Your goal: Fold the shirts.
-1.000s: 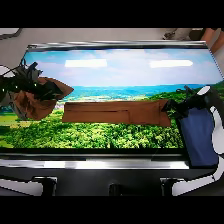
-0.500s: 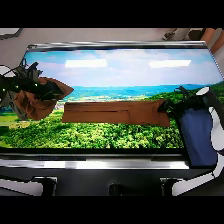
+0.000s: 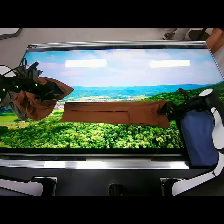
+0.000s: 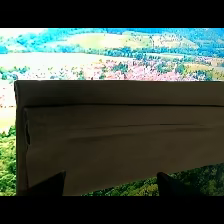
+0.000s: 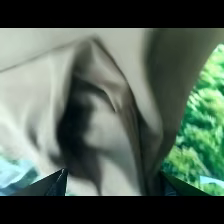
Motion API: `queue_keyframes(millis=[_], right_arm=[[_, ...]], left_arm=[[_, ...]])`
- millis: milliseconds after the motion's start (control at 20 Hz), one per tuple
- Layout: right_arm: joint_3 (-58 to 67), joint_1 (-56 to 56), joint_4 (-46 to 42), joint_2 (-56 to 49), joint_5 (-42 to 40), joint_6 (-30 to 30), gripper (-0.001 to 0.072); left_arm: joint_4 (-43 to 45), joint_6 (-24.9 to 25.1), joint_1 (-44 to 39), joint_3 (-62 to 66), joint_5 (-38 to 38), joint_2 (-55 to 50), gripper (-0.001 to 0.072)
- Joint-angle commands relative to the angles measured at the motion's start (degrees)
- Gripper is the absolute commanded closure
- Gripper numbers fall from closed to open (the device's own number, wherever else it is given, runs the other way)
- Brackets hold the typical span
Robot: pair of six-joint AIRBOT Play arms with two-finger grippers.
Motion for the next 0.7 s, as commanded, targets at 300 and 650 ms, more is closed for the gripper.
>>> queue_keyframes(millis=[300, 650], right_arm=[[-0.1, -0.4, 4.3, -0.8, -0.6, 0.2, 0.0011], [-0.2, 4.4, -2.2, -0.9, -6.4, 3.1, 0.0055]], left_arm=[[0.0, 0.0, 0.0, 0.1, -1.1, 0.0, 0.0049], [0.0, 0.0, 0.0, 0.1, -1.2, -0.1, 0.0049]])
